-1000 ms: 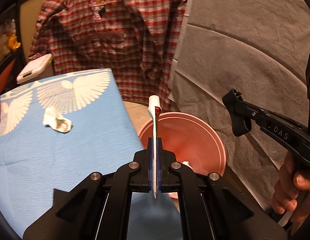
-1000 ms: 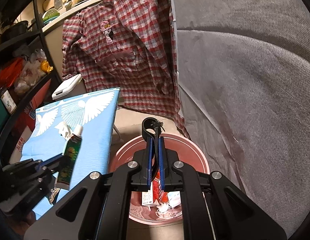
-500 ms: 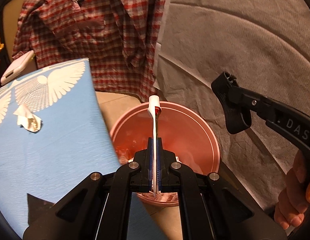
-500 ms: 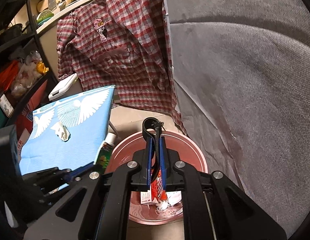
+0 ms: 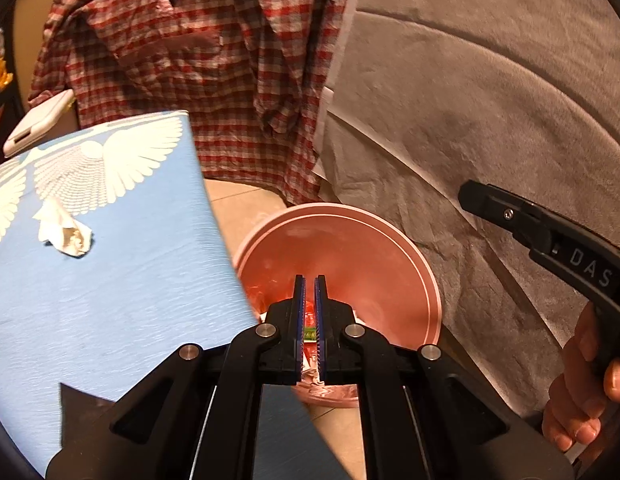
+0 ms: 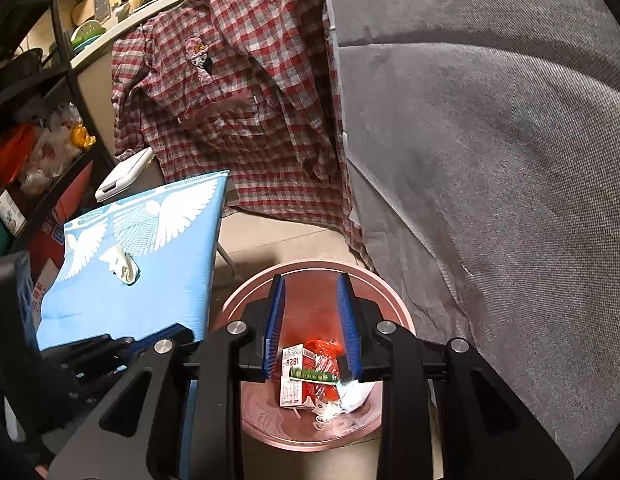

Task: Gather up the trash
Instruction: 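Open the right gripper to drop the strap while the left gripper releases the tube, then move the right gripper to the black pouch while the left gripper returns over the board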

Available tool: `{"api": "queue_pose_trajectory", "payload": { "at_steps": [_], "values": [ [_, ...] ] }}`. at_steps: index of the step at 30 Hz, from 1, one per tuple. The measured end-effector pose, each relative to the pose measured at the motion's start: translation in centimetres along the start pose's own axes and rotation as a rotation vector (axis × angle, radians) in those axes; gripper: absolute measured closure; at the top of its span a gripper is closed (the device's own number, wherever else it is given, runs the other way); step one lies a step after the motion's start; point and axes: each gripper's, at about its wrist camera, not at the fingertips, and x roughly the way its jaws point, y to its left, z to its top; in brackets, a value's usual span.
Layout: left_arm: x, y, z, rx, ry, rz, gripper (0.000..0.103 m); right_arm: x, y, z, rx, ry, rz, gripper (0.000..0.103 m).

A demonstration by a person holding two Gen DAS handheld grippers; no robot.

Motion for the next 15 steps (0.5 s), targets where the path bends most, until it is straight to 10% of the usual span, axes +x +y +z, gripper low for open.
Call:
{"api": "queue_pose_trajectory", "payload": {
  "at_steps": [15],
  "values": [
    [-10.2, 9.0, -1.3, -0.063, -0.112, 0.128, 0.098, -2.6, 6.5, -1.8, -0.114, -0.083, 0.16, 0.075]
  ]
}}
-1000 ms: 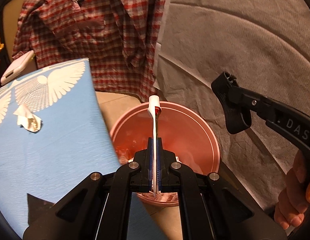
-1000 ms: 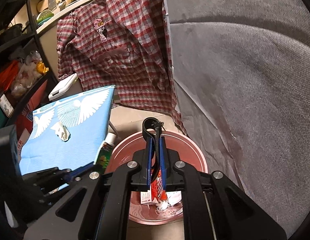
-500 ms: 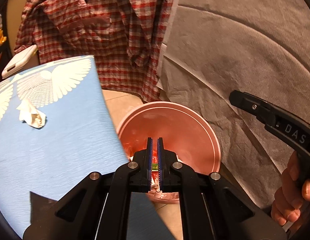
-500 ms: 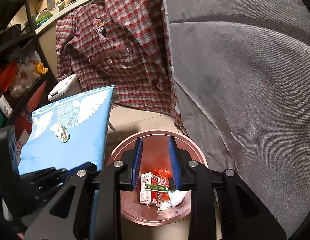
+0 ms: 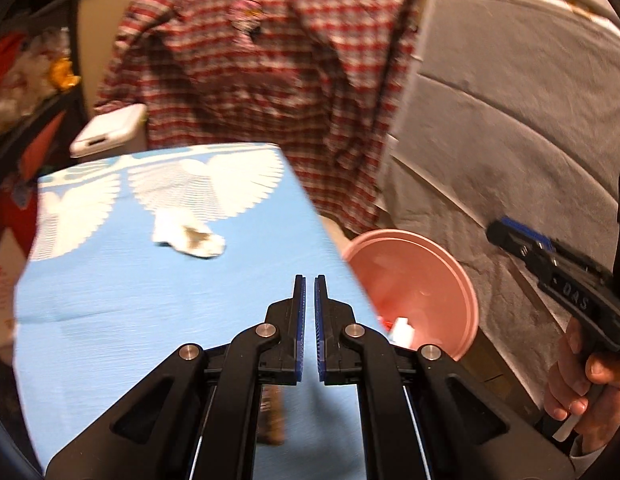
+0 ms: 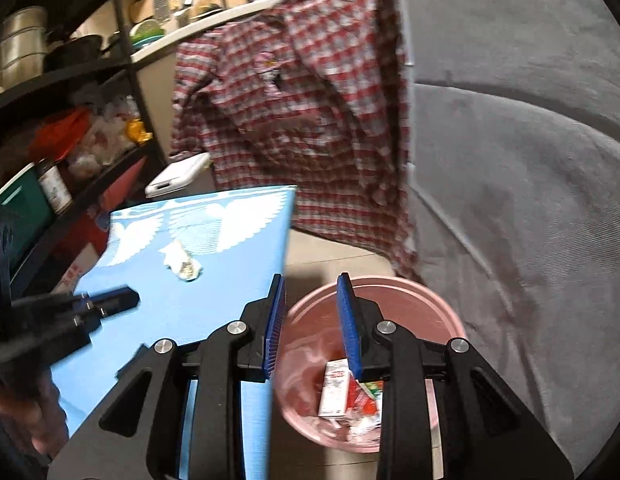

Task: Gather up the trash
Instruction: 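Move the right gripper to the black pouch while the left gripper returns over the board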

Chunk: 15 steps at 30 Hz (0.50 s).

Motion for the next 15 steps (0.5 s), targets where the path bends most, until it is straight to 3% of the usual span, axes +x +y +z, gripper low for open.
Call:
{"api": "queue_pose_trajectory", "payload": {
  "at_steps": [6, 15],
  "values": [
    [-3.2, 5.4, 0.1, -0.065, -0.031, 0.068, 0.098, 0.9, 4.3, -1.4, -0.019, 0.049, 0.103, 0.077],
    [-6.4, 11.3, -0.2, -0.156, -0.073, 0.113, 0.098, 3.5, 12.8, -4.6, -0.181, 0.15, 0.223, 0.075]
  ]
}}
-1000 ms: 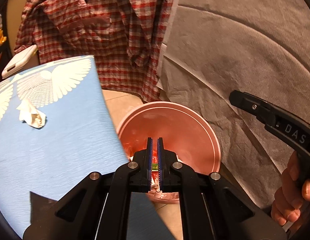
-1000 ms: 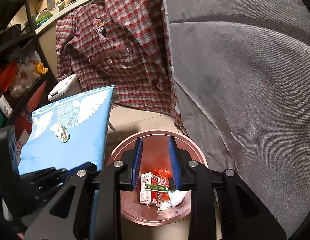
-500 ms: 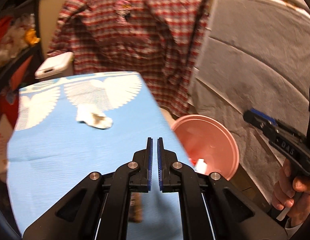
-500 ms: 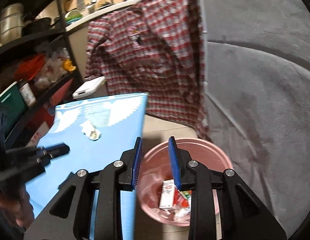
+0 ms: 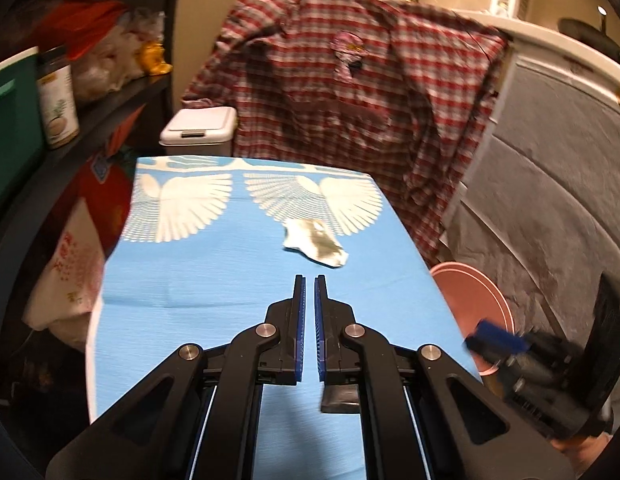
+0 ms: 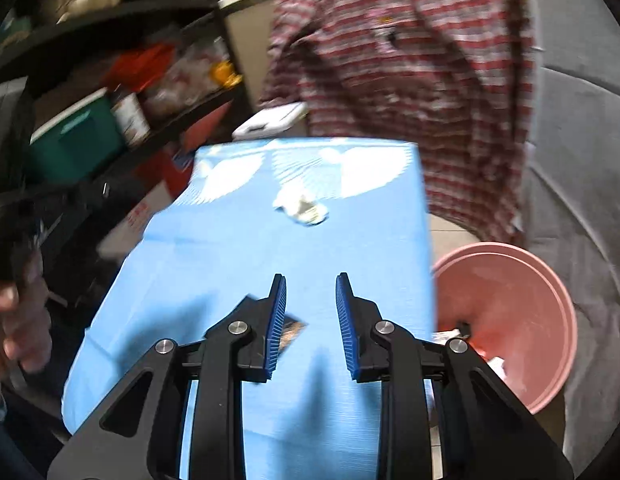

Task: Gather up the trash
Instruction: 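Move the right gripper to the black pouch while the left gripper returns over the board, then grasp the black pouch with the right gripper and lift it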

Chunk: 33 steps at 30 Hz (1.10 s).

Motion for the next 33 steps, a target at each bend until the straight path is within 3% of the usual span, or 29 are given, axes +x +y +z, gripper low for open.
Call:
{"api": "queue_pose_trajectory", "payload": {
  "at_steps": [3, 7, 11, 19, 27, 33],
  "values": [
    [-0.3, 1.3, 0.1, -0.018, -0.007, 0.006, 0.098, 1.5, 1.9, -0.5, -0.053, 0.037, 0.015, 0.061],
    [-0.4, 2.7, 0.2, -0.033, -0.011, 0.006, 0.098, 3.9, 3.8, -1.2, -0.099, 0.101, 0.022, 0.03],
    [-0.3, 3.9, 0.0, -0.051, -0.007, 0.004, 0.098, 6.5, 4.5, -1.6, -0.128, 0.173, 0.025, 0.017],
    [0.7, 4.8, 0.0, -0.067, 0.008, -0.006, 0.098, 10.1, 4.7, -2.6, -0.194, 0.27, -0.019, 0.01],
    [1.9, 4.4, 0.4, -0.075, 0.02, -0.016, 0.098, 10.5, 4.9, -3.2, -0.272, 0.272, -0.028, 0.01],
    [3.3, 4.4, 0.5, -0.09, 0.036, -0.006, 0.098, 9.9, 5.2, -3.1, -0.327, 0.267, -0.014, 0.038]
  ]
}}
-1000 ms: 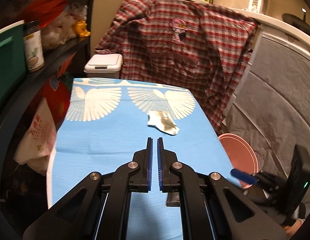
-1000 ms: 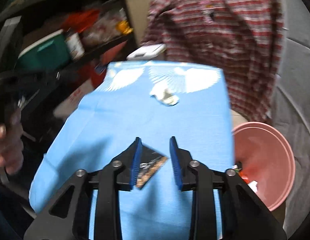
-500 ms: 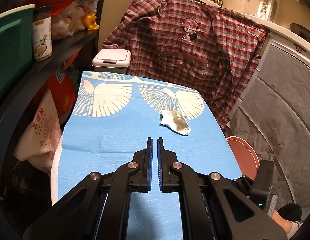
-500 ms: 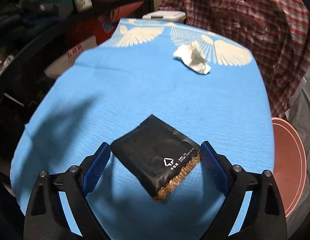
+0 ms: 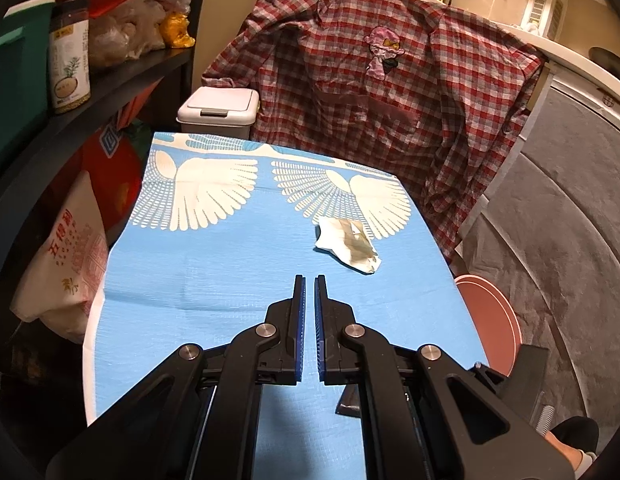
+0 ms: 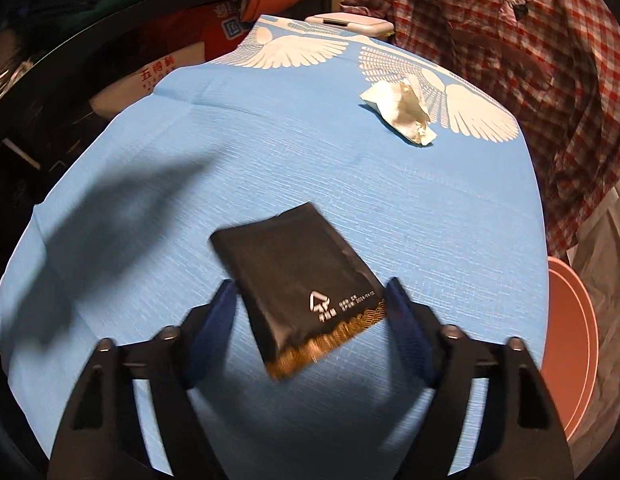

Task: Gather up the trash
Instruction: 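Grasp the black pouch with the right gripper and lift it, then grasp the crumpled white tissue with the left gripper while the right gripper holds the pouch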

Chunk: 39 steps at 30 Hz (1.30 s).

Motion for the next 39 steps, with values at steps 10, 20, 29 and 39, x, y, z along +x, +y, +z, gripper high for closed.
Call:
{"api": "queue_pose_trajectory", "payload": {
  "at_steps": [10, 20, 29, 39],
  "values": [
    [2.0, -0.5, 1.0, -0.075, 0.005, 0.016, 0.098, -1.4, 0.3, -0.4, -0.096, -0.034, -0.051, 0.077],
    [4.5, -1.6, 1.1, -0.034, 0.019, 0.057, 0.098, -2.6, -3.9, 0.4, 0.071, -0.097, -0.104, 0.093],
    [7.4, -1.8, 0.9, -0.016, 0.048, 0.048, 0.098, -2.9, -7.5, 0.9, 0.261, -0.139, -0.087, 0.097],
    [11.3, -2.0, -0.1, 0.032, 0.091, 0.028, 0.098, -3.7, -10.6, 0.9, 0.403, -0.172, -0.045, 0.098]
  ]
}}
